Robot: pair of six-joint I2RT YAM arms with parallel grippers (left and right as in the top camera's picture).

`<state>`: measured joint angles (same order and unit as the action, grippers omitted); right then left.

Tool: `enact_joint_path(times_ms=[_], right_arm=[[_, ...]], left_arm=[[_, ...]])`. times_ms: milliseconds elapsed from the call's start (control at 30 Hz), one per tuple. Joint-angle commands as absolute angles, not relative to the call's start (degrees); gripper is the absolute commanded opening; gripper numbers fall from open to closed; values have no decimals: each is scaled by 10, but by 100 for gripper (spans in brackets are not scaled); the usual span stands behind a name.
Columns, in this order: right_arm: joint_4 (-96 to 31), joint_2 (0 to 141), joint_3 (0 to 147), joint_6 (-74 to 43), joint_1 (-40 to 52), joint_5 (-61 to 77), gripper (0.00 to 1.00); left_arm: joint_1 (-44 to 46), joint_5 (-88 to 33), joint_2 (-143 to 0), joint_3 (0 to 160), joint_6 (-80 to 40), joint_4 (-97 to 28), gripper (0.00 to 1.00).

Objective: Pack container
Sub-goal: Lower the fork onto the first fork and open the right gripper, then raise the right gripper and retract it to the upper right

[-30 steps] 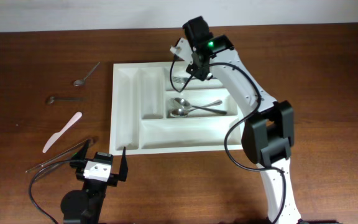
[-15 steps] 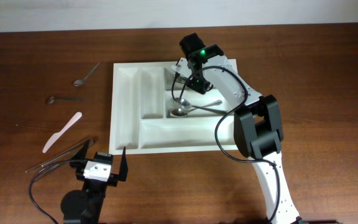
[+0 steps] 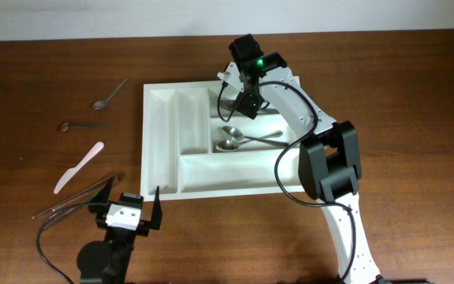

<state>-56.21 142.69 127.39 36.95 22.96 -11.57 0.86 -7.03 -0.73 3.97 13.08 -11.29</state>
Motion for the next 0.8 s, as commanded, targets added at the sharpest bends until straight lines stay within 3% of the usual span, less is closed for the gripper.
enact_joint_path(times_ms=[0, 500, 767], right_arm=[[-568, 1431, 1267, 368, 233, -112, 99], [-649, 1402, 1449, 357, 232, -112, 99], [-755, 1402, 1606, 178, 205, -112, 99]], left_arm=[[9, -72, -3, 35, 131, -111, 99], [9, -72, -3, 35, 131, -111, 99], [9, -72, -3, 35, 131, -111, 99]])
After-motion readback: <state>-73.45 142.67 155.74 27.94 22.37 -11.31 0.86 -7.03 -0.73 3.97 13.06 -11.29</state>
